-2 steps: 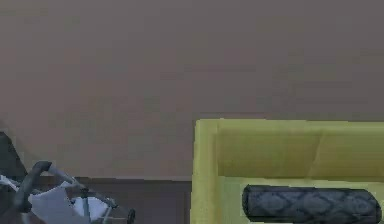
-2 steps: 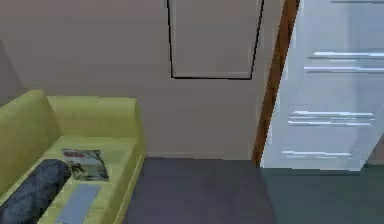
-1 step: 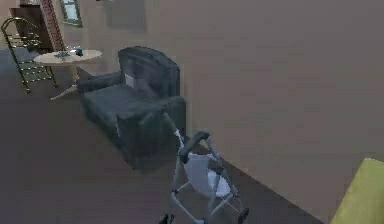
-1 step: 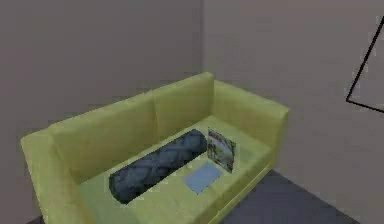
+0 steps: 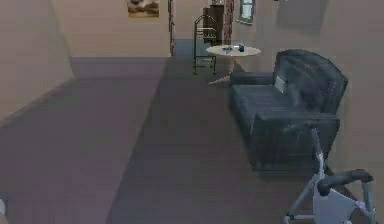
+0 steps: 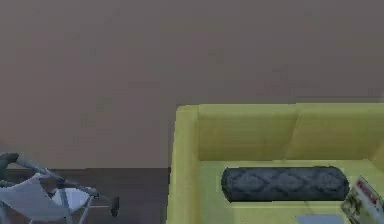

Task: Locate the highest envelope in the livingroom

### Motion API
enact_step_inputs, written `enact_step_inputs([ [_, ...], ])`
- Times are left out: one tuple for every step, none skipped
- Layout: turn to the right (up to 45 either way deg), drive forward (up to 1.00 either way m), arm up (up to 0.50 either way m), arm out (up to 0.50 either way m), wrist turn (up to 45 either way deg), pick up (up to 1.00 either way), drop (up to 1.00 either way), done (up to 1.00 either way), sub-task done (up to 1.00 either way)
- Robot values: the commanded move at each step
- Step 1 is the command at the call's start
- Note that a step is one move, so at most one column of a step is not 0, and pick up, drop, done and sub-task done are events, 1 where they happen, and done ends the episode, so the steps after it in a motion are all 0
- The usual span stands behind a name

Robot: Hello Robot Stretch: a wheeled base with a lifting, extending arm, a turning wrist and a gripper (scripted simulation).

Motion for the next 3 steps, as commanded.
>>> enact_step_inputs([
  [0.0,1.0,0.0,0.0,0.0,0.0,0.0,0.0,0.0],
  [-18.0,0.0,0.0,0.0,0.0,0.0,0.0,0.0,0.0],
  [0.0,0.1,0.0,0.0,0.0,0.0,0.0,0.0,0.0],
])
